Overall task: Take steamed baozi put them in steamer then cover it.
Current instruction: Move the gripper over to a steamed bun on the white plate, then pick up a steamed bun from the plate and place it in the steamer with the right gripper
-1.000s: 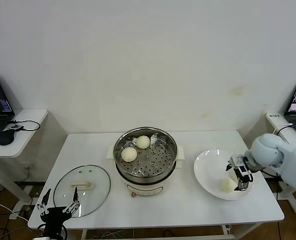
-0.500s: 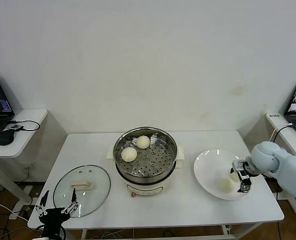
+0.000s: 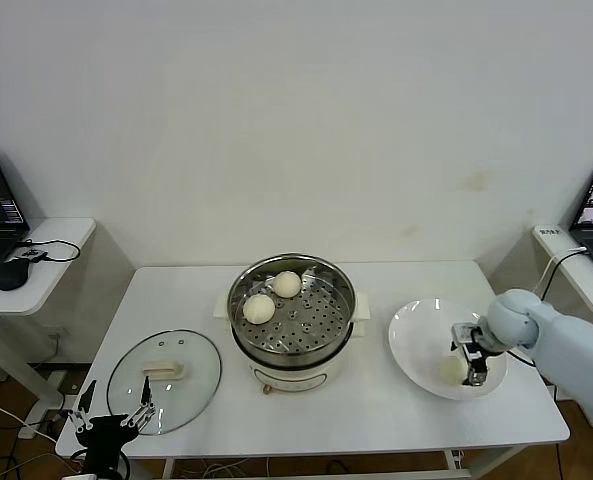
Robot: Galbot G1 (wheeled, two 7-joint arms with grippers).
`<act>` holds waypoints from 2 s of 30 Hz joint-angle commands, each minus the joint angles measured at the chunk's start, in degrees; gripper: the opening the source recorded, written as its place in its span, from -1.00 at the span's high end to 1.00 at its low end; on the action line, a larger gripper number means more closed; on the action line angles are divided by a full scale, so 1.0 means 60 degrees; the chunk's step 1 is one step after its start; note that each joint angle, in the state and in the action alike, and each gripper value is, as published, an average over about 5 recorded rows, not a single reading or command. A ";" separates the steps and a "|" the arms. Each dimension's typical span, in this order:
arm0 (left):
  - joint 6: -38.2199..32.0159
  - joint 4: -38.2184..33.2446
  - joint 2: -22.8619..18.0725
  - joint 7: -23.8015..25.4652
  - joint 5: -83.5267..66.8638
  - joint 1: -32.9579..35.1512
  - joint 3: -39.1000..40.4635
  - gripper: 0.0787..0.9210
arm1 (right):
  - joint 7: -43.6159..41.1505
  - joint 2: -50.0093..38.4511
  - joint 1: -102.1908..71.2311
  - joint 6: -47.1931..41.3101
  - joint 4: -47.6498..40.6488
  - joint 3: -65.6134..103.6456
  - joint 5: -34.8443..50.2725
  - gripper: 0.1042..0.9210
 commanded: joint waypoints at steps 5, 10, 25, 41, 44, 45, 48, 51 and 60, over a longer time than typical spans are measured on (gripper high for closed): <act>-0.0006 -0.0062 -0.0006 -0.0008 0.0002 0.0047 -0.0003 -0.77 | -0.0015 0.0170 -0.0110 -0.0038 -0.0155 0.0100 -0.0025 -0.24; -0.0006 -0.0120 -0.0016 -0.0010 0.0004 0.0069 -0.0015 -0.77 | -0.0127 0.0079 -0.0016 -0.0051 -0.0026 0.0094 0.0035 -0.14; 0.0011 -0.0167 0.0017 0.0003 0.0015 -0.0060 0.0139 -0.77 | -0.0647 -0.0467 0.4334 -0.0381 0.0756 -0.1396 0.2236 -0.16; 0.0005 -0.0142 0.0075 -0.0003 -0.0044 -0.0230 0.0124 -0.77 | 0.0279 0.3524 0.8330 -0.0840 0.1112 -0.4376 0.4872 -0.18; 0.0002 -0.0144 0.0064 -0.0005 -0.0060 -0.0262 0.0075 -0.77 | 0.0462 0.4312 0.8053 -0.0496 0.1017 -0.4602 0.4981 -0.18; 0.0003 -0.0153 0.0051 -0.0005 -0.0062 -0.0274 0.0060 -0.77 | 0.0501 0.4553 0.7950 -0.0343 0.0957 -0.4695 0.4971 -0.18; 0.0002 -0.0193 0.0001 -0.0004 -0.0080 -0.0287 0.0001 -0.77 | 0.0618 0.5107 0.7685 0.0092 0.0775 -0.5035 0.4868 -0.18; 0.0008 -0.0264 -0.0076 -0.0004 -0.0094 -0.0280 -0.0045 -0.77 | 0.0772 0.5560 0.7401 0.0509 0.0569 -0.5386 0.4647 -0.18; -0.0009 -0.0308 -0.0207 -0.0012 -0.0125 -0.0264 -0.0077 -0.77 | 0.0846 0.6430 0.6981 0.2662 -0.0157 -0.6028 0.3026 -0.16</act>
